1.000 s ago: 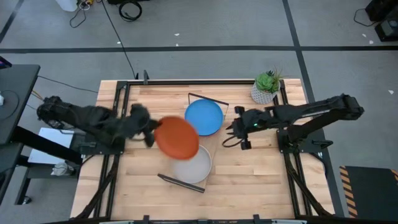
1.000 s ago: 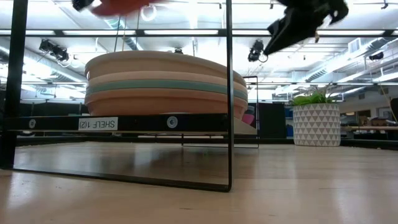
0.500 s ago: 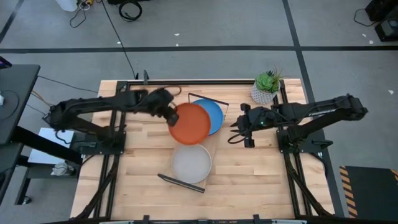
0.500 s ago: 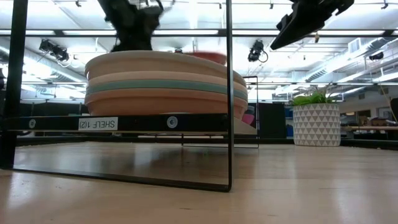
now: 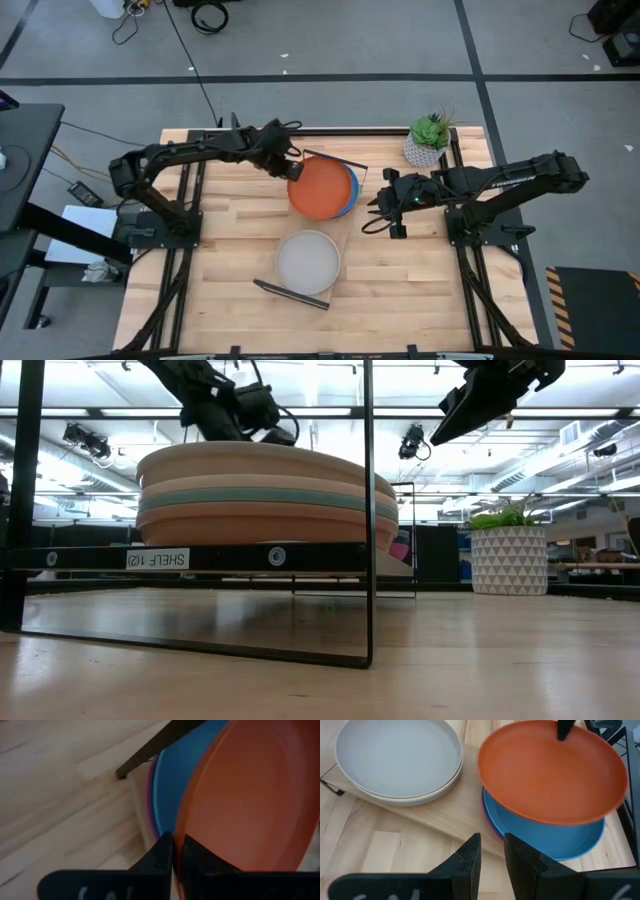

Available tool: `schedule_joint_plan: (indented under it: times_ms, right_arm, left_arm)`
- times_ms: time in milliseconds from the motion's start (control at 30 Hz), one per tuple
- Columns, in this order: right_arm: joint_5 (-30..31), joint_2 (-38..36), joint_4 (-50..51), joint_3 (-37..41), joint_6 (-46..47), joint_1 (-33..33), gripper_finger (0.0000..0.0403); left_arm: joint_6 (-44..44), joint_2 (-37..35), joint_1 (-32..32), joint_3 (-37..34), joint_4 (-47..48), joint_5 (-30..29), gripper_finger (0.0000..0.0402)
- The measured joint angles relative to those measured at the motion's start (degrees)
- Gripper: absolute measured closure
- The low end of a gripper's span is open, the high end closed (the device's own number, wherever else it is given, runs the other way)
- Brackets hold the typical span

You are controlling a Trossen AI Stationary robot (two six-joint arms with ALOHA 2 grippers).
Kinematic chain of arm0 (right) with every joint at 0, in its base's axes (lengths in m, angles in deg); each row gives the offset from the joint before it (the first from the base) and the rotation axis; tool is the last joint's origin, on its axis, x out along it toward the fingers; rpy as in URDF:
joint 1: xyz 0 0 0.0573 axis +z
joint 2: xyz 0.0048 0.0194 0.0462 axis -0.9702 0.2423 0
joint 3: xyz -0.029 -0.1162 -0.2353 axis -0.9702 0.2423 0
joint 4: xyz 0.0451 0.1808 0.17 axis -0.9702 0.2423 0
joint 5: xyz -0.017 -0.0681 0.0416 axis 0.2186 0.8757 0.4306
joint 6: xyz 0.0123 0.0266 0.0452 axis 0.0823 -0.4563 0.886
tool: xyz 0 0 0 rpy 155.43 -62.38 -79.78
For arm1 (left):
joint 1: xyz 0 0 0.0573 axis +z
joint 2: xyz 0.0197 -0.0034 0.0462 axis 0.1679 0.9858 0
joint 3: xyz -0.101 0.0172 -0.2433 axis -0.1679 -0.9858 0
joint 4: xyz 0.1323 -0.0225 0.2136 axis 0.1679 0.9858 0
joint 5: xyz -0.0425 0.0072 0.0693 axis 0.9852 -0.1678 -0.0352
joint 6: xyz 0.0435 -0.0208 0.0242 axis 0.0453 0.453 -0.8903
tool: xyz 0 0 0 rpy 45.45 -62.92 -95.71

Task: Place and stack plates onto a shelf
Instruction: Stack the orange plate on top of the blue plate on the shelf, then return to Home Position

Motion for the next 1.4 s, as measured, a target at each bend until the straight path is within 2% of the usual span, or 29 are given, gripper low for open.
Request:
schedule_joint_plan:
  times_ms: [267,500,667,833,900,1033,1200,1400]
  right_arm:
    - [-0.22,0.0,0.0,0.0,0.0,0.07,0.0312]
    - [-1.37,0.0,-0.19,0.0,0.33,0.07,0.0312]
    - [-1.35,0.0,-0.15,0.0,0.35,0.07,0.0312]
    - [-1.35,0.0,-0.5,0.82,0.44,0.07,0.0312]
    - [-1.37,0.0,-0.74,1.47,0.68,0.07,0.0312]
    - [-1.52,0.0,-1.59,2.82,1.51,0.07,0.0312]
    - [-1.55,0.0,-2.52,3.78,1.94,0.07,0.0312]
    - [-1.57,0.0,-2.62,3.78,2.55,0.07,0.0312]
  left_arm:
    - [4.88,1.67,0.79,0.0,-7.22,0.12,0.0372]
    - [3.47,1.63,0.04,0.0,-7.59,0.14,0.0325]
    - [-0.24,1.23,-0.02,0.0,-7.48,0.87,0.0284]
    - [-8.21,-0.93,0.03,0.0,-5.7,1.81,0.0272]
    - [-11.31,-1.74,-0.08,0.0,-2.88,-0.51,0.0272]
    - [-18.19,-2.75,-1.13,-0.02,-0.03,-8.73,0.0271]
    - [-23.67,-2.24,-5.23,0.02,-3.33,-9.89,0.0271]
    - [-25.21,-0.82,-8.94,0.02,-3.96,-16.96,0.0271]
